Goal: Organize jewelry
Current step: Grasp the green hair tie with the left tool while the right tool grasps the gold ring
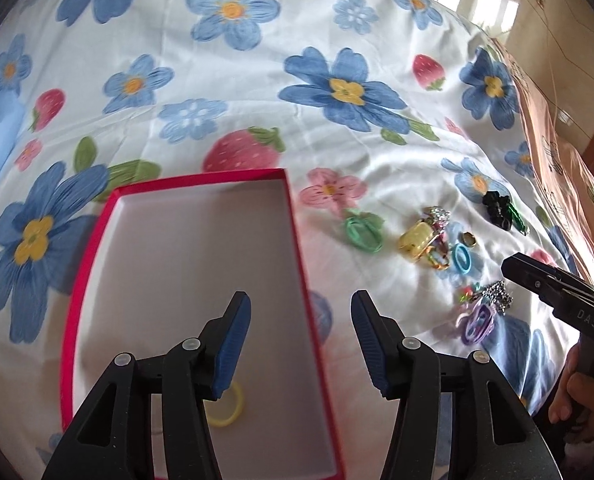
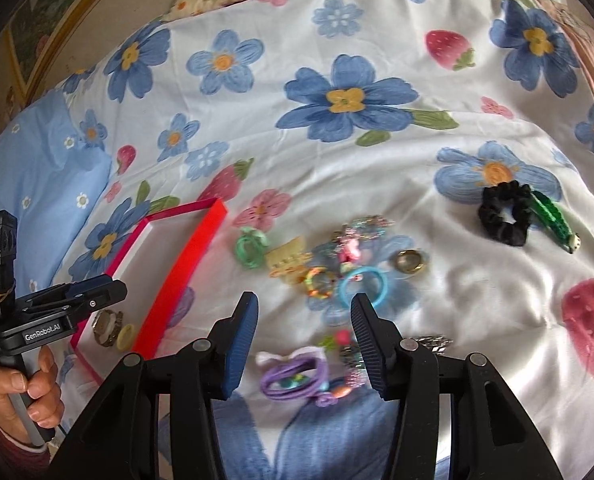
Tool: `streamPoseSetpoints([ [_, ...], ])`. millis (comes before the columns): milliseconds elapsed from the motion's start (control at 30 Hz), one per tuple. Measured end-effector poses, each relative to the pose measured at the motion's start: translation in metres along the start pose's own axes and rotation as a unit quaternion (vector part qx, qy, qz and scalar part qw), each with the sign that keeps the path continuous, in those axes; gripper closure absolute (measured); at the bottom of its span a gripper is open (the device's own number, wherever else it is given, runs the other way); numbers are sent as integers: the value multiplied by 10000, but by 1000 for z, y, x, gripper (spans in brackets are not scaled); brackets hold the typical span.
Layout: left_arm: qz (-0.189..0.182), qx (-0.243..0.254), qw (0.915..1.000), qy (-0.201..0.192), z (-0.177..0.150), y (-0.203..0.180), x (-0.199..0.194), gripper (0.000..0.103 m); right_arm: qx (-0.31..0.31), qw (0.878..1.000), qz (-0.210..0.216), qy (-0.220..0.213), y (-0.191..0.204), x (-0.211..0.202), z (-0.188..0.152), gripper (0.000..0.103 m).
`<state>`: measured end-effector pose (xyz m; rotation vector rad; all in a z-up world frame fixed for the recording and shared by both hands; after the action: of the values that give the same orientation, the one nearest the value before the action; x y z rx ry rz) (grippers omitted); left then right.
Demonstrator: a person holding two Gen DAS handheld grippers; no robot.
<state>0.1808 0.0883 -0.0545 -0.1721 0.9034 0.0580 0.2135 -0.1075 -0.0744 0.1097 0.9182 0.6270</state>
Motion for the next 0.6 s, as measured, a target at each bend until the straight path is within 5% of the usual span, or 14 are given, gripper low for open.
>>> streamPoseSetpoints([
  [600, -69, 644, 9973, 354, 46, -50, 93, 49, 227, 9976, -610, 215, -71, 38, 17, 53],
])
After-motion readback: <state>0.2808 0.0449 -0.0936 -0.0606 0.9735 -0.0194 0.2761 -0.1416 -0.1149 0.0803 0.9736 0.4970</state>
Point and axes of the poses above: each gripper's, at about its wrist camera, not at the fingertips, and x roughly the way its jaws point, y to its left, z to its top, the point moved 9 cm from there along x, roughly the way its jaws point, and after that the axes turned 4 degrees about z, right-handed, at the moved point
